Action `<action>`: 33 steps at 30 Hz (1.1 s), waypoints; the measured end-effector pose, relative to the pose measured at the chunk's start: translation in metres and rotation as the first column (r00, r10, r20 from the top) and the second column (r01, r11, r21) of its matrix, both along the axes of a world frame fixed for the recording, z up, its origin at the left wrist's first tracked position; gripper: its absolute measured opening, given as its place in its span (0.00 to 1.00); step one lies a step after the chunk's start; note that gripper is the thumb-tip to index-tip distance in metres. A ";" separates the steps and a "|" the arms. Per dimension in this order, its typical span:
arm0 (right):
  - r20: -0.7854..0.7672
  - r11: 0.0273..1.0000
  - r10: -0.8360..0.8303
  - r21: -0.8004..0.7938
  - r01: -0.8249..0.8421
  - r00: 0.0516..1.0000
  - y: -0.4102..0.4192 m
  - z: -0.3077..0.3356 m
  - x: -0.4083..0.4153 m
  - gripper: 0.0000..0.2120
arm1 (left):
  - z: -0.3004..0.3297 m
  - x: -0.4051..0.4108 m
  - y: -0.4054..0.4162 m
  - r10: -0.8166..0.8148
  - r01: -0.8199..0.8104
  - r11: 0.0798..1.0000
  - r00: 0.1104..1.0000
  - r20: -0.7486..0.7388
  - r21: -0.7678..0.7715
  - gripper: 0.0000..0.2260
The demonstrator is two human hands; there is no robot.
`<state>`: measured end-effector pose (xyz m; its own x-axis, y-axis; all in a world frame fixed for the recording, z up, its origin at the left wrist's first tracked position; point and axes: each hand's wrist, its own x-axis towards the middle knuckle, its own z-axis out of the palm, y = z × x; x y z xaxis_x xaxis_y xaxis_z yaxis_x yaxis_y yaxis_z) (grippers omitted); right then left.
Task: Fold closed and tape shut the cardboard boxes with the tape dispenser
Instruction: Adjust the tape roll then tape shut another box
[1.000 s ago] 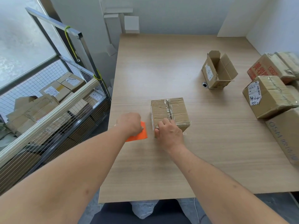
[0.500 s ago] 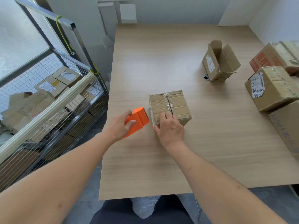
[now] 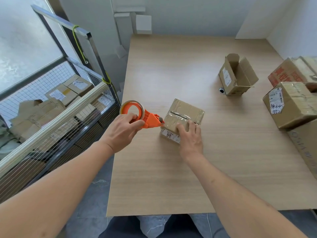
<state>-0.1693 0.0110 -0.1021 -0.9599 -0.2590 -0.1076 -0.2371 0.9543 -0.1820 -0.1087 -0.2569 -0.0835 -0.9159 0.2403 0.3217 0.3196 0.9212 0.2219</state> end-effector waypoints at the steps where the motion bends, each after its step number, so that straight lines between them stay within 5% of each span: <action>1: -0.019 0.999 0.036 -0.013 -0.036 0.999 0.003 -0.002 0.000 0.33 | 0.000 0.001 0.001 -0.004 0.004 1.000 1.000 0.001 -0.008 0.07; 5: -0.146 0.975 0.167 -0.122 -0.186 0.975 0.023 -0.005 -0.005 0.24 | 0.002 0.005 0.005 -0.008 0.008 1.000 1.000 0.017 -0.028 0.10; 9: -0.166 0.957 0.042 -0.278 -0.088 0.985 0.016 -0.001 -0.012 0.08 | 0.005 0.007 0.009 -0.002 0.003 0.999 1.000 0.022 -0.040 0.13; 14: 0.118 0.994 0.071 0.079 -0.081 0.990 -0.009 0.000 -0.009 0.44 | 0.009 0.008 0.011 0.008 -0.005 0.998 0.999 0.043 -0.067 0.07; 22: 0.209 0.941 0.339 -0.084 -0.328 0.917 0.007 0.009 -0.036 0.39 | 0.013 0.009 0.007 -0.049 0.052 0.995 0.998 0.034 -0.087 0.11; 26: 0.224 0.944 0.273 -0.252 -0.215 0.936 -0.003 0.021 -0.052 0.28 | 0.013 0.010 0.007 -0.110 0.116 0.988 0.992 0.067 -0.098 0.12; 29: 0.116 0.870 0.211 -0.476 -0.132 0.971 -0.017 0.036 -0.059 0.26 | 0.013 0.011 0.010 -0.168 0.175 0.977 0.983 0.069 -0.120 0.14; 33: -0.067 0.710 0.480 -0.556 -0.432 0.875 -0.041 0.054 -0.059 0.32 | 0.013 0.011 0.014 -0.223 0.233 0.960 0.972 0.077 -0.153 0.15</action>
